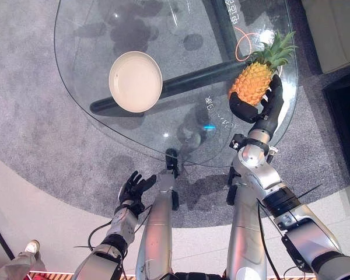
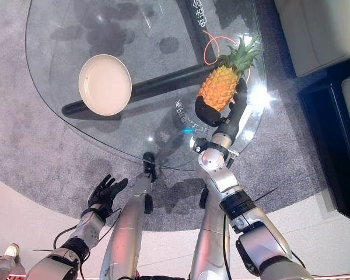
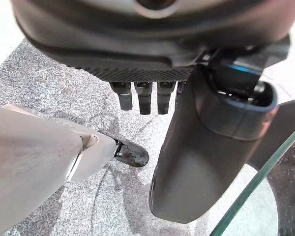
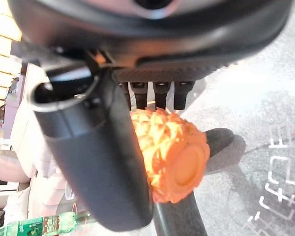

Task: Pick up the fruit to the plate

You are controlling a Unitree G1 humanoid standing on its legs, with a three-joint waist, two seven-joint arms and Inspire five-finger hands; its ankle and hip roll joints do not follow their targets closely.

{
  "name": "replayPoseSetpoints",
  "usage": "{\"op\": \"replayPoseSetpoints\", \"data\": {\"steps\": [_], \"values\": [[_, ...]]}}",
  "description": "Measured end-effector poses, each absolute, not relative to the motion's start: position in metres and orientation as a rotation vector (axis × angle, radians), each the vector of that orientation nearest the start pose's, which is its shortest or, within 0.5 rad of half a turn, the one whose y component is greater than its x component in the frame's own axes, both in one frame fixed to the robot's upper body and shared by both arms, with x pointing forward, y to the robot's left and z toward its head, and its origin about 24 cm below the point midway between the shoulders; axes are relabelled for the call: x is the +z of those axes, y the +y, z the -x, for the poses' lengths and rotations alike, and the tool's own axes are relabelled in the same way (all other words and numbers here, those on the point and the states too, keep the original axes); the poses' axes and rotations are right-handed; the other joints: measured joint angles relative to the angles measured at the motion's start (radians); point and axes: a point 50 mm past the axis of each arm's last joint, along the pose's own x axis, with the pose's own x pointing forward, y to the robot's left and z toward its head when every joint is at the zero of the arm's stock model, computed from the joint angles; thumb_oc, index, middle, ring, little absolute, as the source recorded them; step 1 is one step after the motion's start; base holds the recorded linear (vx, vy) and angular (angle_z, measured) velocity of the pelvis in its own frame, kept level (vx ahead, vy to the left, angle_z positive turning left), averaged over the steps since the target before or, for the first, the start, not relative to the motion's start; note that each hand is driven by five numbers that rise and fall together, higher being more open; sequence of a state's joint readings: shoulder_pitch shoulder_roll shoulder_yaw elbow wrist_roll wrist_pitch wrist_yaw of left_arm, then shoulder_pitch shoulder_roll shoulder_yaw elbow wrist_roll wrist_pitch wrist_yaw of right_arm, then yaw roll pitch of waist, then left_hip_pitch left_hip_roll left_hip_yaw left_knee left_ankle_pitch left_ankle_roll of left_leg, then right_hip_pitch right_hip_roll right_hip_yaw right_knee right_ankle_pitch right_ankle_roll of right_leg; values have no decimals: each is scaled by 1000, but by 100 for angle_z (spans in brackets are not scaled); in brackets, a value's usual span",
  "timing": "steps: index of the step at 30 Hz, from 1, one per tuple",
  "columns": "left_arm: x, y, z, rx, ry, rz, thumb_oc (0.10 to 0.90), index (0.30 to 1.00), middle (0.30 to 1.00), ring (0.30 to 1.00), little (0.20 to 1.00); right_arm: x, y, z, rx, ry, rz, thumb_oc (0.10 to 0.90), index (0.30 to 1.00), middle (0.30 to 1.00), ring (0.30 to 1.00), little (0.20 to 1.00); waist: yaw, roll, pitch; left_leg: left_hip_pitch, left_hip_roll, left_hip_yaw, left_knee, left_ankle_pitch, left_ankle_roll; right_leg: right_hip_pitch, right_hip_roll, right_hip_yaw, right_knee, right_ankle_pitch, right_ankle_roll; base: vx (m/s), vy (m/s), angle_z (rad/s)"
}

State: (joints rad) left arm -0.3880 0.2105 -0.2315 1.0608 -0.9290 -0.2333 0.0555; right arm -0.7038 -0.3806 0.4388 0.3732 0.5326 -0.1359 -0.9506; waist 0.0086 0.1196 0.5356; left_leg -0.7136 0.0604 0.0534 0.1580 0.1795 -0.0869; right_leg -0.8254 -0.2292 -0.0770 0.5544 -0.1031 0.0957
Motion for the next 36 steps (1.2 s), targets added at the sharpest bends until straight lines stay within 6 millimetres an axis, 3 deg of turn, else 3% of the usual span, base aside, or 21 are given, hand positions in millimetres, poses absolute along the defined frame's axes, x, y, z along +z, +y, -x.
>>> {"op": "replayPoseSetpoints", "data": {"steps": [16, 17, 18, 36], "values": [[-68, 192, -274, 284, 467, 458, 800, 900, 900, 900, 900, 154, -152, -356, -531, -268, -92, 800, 900, 900, 900, 900, 8, 4, -1, 2, 1, -8, -9, -2, -4, -8, 1, -4, 15, -11, -11, 0, 0, 0], [-68, 192, -274, 284, 467, 458, 800, 900, 900, 900, 900, 154, -152, -356, -531, -270, -91, 380, 540, 540, 540, 480, 8, 4, -1, 2, 1, -8, -9, -2, -4, -8, 1, -4, 15, -11, -11, 0, 0, 0], [-68, 192, -274, 284, 467, 458, 800, 900, 900, 900, 900, 154, -152, -356, -531, -272, -90, 100, 300, 300, 300, 200, 8, 4, -1, 1, 1, -8, -9, -2, -4, -9, 1, -4, 15, -12, -11, 0, 0, 0], [-67, 191, -274, 283, 465, 461, 800, 900, 900, 900, 900, 158, -156, -358, -545, -289, -24, 100, 300, 300, 300, 200, 8, 9, -1, -1, 1, -8, -17, 8, -2, -16, 1, -3, 18, -11, -12, 0, 0, 0]]}}
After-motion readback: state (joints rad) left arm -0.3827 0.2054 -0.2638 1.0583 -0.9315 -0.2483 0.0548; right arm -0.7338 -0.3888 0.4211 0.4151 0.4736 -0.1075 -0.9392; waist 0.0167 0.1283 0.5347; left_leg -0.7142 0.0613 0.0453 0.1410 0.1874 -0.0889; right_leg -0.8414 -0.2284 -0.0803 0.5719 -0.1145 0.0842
